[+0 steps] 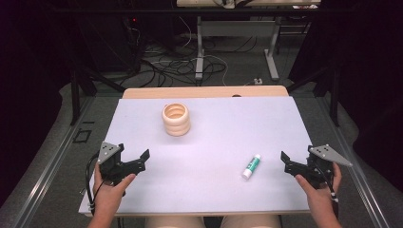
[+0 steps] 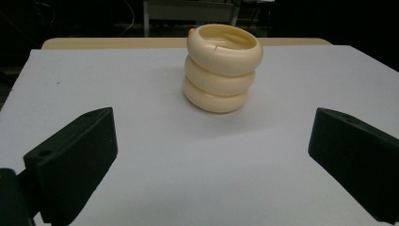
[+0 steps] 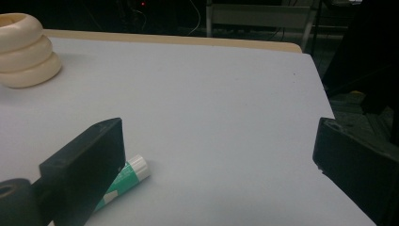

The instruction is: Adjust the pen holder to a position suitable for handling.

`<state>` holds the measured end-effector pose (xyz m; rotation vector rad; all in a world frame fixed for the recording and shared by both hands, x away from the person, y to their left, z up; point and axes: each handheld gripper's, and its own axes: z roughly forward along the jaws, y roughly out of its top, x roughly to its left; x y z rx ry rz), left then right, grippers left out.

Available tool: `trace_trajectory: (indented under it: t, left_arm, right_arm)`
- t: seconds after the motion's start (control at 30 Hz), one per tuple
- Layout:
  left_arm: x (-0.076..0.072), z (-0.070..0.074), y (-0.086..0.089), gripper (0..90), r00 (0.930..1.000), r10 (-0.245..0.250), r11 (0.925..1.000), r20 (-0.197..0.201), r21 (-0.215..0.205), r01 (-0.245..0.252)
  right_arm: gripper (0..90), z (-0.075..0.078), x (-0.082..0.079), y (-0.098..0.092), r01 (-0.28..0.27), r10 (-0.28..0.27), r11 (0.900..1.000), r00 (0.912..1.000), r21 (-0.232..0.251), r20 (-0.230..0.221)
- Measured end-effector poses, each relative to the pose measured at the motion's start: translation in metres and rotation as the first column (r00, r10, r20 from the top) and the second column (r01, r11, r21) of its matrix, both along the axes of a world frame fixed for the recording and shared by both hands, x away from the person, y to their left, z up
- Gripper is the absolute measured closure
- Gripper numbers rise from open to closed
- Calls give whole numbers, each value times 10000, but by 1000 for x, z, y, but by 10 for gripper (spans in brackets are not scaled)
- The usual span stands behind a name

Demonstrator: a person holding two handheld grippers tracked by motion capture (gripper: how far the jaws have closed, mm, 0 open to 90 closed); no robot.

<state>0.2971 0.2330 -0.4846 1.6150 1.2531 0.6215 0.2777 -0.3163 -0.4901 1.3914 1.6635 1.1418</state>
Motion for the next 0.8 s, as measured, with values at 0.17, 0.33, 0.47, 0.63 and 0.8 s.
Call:
trace_trajectory:
  t: [0.17,0.33,0.47,0.63,0.8]
  left_arm:
    - [7,6,-6,25,9999,-65,10000,-82,38,65]
    - [21,17,-13,29,9999,-86,9999,-119,-68,85]
    - [30,22,-15,44,10000,-59,9998,-66,-164,58]
    - [43,33,-19,53,9998,-81,9997,-159,-252,77]
    - [55,42,-23,61,9997,-86,9997,-221,-214,81]
  right_arm:
    - [28,1,-1,1,-60,59,10000,10000,-47,-56]
    - [48,1,-1,1,-66,66,10000,10000,-25,-73]
    - [57,1,-1,2,-102,102,9999,9999,-18,-37]
    - [61,1,-2,2,-104,104,9999,9999,-24,-51]
    - [65,1,-3,1,-40,40,10000,9999,-34,-141]
